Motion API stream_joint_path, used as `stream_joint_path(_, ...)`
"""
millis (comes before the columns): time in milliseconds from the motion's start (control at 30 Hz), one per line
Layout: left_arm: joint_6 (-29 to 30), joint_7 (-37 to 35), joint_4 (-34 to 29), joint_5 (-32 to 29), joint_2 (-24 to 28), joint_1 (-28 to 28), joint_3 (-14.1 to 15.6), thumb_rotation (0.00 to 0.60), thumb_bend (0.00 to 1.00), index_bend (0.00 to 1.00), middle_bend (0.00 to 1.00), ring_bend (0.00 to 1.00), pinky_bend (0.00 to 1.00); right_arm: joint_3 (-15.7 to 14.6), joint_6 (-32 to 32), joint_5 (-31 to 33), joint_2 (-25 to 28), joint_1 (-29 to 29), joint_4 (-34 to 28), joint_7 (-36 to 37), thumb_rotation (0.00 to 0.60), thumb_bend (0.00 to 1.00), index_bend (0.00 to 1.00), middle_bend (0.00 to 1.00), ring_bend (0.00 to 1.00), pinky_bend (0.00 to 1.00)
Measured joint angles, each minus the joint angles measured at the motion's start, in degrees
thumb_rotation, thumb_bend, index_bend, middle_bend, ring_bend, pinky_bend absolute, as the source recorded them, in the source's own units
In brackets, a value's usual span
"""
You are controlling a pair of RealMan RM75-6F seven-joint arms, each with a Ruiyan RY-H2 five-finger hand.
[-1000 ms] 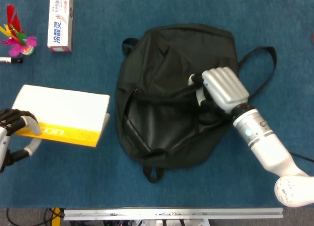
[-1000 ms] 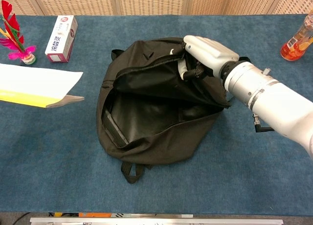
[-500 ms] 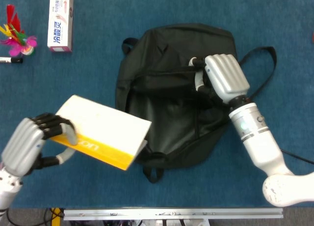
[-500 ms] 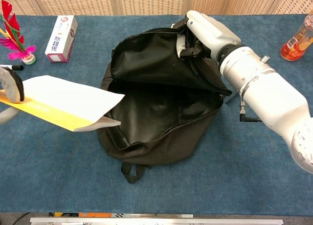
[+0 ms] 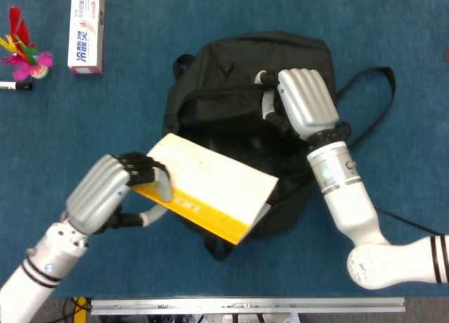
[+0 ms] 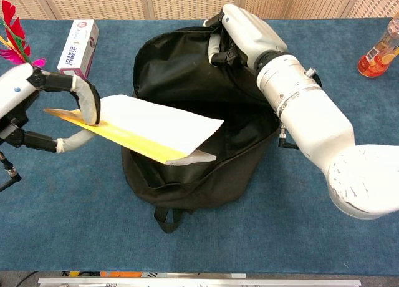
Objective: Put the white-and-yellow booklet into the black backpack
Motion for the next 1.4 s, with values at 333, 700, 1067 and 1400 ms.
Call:
stream_joint_path(333,-9.47,2.57,-1.32,-8.11,-4.9,-4.49,-2.24,0.6,0.31,0.63,0.56,0.49,0.49,0.16,0.61,-0.67,-1.05,0.15,-0.66,0.55,0.6,0.8,0.66,0.6,0.53,0.81)
stream_joint_path(700,-13.27,6.76,-2.56,-16.26,-8.5,-8.06,-7.71,0.6,0.31,0.63,0.56,0.49,0.49,-1.34,0.03,-2.22,0.13,-1.07,-2.76,1.92,0.6,0.8,0.66,0.6,0.53,0.81)
stream_joint_path(1067,-13.54,9.03,-2.27,-23.78,-9.85,-9.32,-11.65,0.6,0.31,0.63,0.56,0.49,0.49,-0.87,-0.12,-2.73,0.43,-1.73,-3.34,3.65,0.6,0.8,0.66,0.6,0.53,0.81)
stream_joint_path(1400,-8.35,15.28,5.12,-23.32,-16.9,-7.67,-10.32,0.6,0.31,0.63,0.56,0.49,0.49,-0.05,0.27,-2.61,0.17,-2.15,-4.52,4.75,0.6,0.8,0.66,0.6,0.53,0.81)
